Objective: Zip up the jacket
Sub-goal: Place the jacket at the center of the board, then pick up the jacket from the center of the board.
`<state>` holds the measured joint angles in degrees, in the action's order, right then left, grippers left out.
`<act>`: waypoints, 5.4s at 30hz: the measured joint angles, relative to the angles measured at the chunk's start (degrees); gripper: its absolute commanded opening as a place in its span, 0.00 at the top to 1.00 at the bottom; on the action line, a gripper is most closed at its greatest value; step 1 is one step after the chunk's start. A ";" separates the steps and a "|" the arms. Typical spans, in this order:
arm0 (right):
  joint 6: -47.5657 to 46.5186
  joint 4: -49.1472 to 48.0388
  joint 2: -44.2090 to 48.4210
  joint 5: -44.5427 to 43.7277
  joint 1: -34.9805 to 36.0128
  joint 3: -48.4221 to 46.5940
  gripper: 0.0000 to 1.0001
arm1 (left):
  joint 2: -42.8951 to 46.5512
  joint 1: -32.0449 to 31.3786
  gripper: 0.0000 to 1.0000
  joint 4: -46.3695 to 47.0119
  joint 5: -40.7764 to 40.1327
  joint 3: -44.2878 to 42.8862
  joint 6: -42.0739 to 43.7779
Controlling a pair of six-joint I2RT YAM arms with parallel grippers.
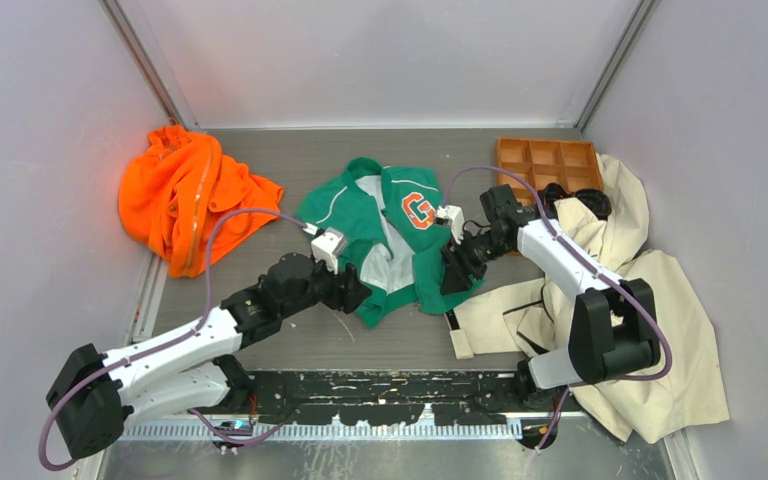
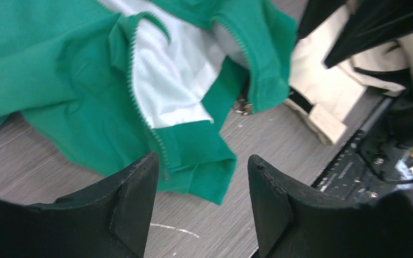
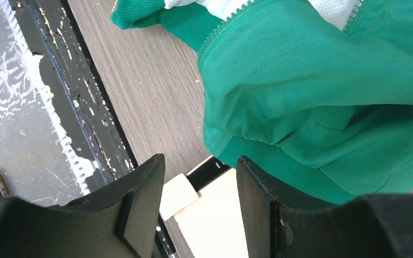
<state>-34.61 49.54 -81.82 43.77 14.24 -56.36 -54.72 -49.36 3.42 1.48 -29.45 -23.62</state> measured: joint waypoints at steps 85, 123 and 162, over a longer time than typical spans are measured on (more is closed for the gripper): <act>81.53 -28.06 -13.18 -24.20 27.34 -9.35 0.72 | -9.64 -0.57 0.90 -1.57 1.40 -3.52 -3.04; 59.12 -42.40 -12.28 10.10 20.41 -4.37 0.99 | 5.42 7.54 0.23 12.04 12.17 10.86 -25.59; 52.28 -36.76 -10.73 9.73 20.46 -5.97 0.99 | -10.12 7.74 0.76 29.07 22.36 11.02 -28.52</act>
<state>17.67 12.78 -92.55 53.49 34.70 -62.33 -64.84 -41.63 32.49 23.83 -18.44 -52.14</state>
